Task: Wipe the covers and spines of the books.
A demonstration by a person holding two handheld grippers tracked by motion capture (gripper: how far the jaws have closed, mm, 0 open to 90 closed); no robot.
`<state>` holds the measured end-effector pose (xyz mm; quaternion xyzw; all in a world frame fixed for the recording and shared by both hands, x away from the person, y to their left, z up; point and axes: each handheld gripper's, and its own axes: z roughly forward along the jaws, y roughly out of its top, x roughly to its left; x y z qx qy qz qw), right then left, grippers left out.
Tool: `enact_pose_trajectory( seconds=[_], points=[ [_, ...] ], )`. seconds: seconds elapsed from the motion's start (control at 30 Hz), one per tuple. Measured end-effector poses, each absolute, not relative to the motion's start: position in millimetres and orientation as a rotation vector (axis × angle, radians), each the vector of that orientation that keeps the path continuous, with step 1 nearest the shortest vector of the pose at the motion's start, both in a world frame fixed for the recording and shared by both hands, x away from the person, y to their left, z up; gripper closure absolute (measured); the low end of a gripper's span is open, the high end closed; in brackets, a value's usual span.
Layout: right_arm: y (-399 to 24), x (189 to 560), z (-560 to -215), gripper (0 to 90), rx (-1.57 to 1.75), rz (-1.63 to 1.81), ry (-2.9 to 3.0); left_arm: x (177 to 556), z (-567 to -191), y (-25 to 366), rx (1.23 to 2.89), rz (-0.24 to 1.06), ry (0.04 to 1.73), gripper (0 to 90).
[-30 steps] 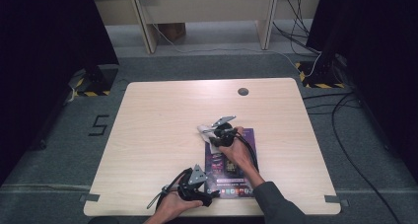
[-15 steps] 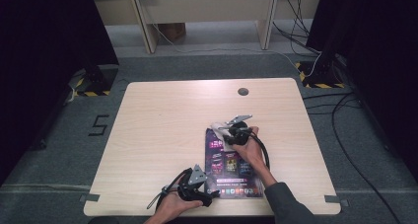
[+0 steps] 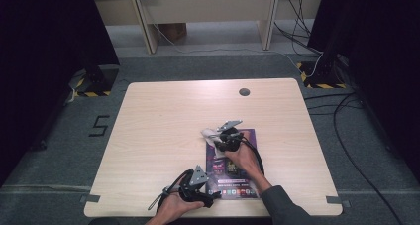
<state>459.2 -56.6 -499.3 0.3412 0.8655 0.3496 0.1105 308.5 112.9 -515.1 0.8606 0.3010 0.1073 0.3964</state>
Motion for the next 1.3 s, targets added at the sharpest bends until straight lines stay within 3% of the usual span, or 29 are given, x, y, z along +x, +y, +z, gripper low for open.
enact_pose_trajectory(
  seconds=[0.53,1.03,1.3],
  points=[
    [-111,478,-498,76.9,1.212,0.984,2.406,312,-515,101,2.193,0.264,0.736,19.7],
    [-62,476,-497,77.0,1.086,0.968,2.479,312,-515,101,2.191,0.266,0.733,19.7],
    [-56,470,-498,76.7,1.032,1.008,2.531,312,-515,101,2.190,0.264,0.732,19.7]
  ],
)
